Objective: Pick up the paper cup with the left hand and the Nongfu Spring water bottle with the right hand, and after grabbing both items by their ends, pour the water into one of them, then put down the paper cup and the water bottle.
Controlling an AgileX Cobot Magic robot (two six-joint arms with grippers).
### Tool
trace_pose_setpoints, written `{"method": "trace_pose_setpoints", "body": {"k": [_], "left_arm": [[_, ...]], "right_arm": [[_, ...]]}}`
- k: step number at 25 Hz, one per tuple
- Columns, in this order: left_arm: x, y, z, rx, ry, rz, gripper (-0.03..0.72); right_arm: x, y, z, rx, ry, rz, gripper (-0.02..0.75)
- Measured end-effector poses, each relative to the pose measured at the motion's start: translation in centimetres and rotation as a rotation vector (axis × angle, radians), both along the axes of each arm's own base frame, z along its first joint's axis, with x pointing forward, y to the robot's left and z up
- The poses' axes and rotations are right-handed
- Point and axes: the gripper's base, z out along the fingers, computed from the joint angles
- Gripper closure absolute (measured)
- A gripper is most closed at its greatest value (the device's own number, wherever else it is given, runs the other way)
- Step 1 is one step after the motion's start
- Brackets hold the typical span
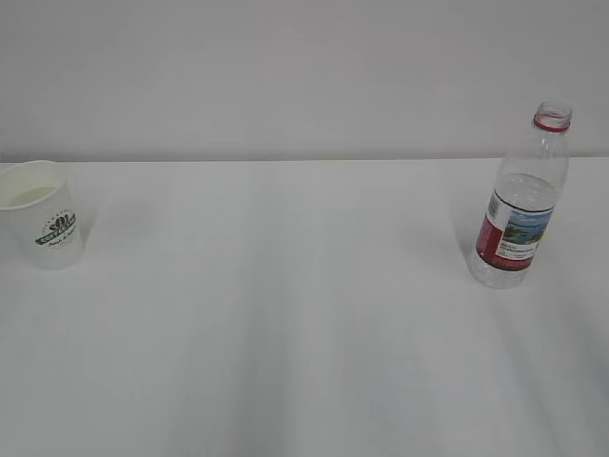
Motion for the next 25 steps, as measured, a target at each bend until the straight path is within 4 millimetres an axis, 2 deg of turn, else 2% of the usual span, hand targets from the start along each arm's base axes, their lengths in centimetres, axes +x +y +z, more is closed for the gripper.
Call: {"method": "trace_pose_setpoints", "body": {"k": [10, 19, 25], "left_arm": [[-1.7, -0.9, -0.6, 0.057, 0.307, -0.118, 0.165], [-2.6, -1.1, -1.5, 0.031, 0.476, -0.156, 0.165], [-2.8, -1.5, -1.8, -0.003, 0.514, -0.179, 0.165]], "right_arm": [[0.0, 0.0, 0.0, 0.008, 0.003, 0.002, 0.204], [0.0, 0.1, -0.1, -0.018, 0.003, 0.01, 0.204], [-0.1, 0.6, -0.7, -0.055, 0.062, 0.066, 0.213]]}}
